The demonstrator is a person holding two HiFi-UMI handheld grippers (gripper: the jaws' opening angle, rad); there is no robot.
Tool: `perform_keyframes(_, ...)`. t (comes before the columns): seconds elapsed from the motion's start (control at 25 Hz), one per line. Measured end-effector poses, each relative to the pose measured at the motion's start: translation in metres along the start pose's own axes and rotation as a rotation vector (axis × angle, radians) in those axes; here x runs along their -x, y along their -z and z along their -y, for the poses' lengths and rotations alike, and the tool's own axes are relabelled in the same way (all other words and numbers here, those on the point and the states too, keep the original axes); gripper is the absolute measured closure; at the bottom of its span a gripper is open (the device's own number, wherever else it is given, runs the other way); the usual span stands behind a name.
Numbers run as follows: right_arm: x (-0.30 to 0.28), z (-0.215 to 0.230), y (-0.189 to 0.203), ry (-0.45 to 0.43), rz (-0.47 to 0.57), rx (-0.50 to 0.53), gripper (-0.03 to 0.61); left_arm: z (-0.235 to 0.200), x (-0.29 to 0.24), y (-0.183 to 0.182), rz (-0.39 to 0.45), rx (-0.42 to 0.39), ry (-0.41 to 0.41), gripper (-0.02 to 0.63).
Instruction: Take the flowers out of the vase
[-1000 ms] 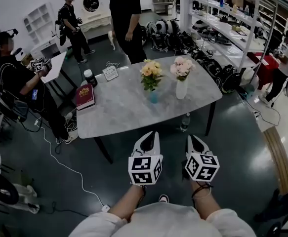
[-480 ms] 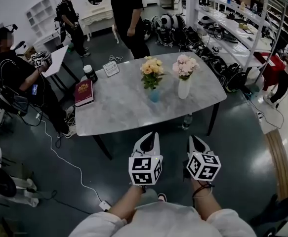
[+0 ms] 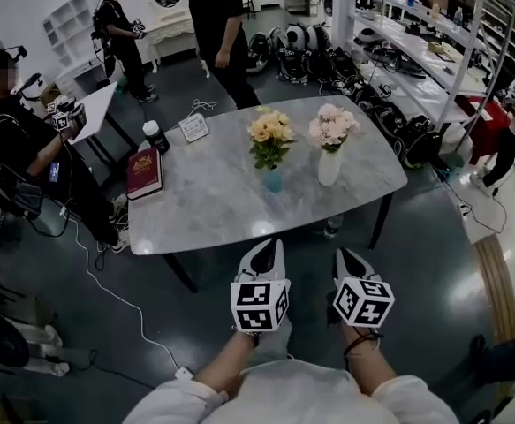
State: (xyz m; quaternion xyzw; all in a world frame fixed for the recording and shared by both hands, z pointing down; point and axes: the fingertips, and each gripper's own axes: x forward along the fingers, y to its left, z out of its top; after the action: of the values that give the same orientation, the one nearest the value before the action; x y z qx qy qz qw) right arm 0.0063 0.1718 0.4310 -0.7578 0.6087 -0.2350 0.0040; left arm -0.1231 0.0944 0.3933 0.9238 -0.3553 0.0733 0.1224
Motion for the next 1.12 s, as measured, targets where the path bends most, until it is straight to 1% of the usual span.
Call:
perform_keyframes(0.2,-0.036,0.005,-0.032,-0.003,0.025,0.016,0.574,-0.008,-0.041,-0.021,0.022,-0.002,0.021,0.618)
perform_keyframes(0.36,-0.067,0.000,-0.061,-0.019,0.047,0.022,0.574,-0.020,-0.073,-0.041,0.036,-0.008,0.028,0.618)
perform_keyframes(0.6,-0.112,0.006,-0.082,-0.011,0.048,0.031,0.574,-0.036,-0.121,-0.053,0.032,0.002,0.049,0.618)
perform_keyframes(0.84,-0.157,0.003,-0.105,-0.013,0.069,0.036,0.574,-0.048,-0.158,-0.053,0.011,0.002,0.081,0.619)
perform_keyframes(1.12,-0.195,0.001,-0.107,-0.022,0.041,0.033,0.574,-0.062,-0.191,-0.049,-0.022,0.006,0.096,0.619)
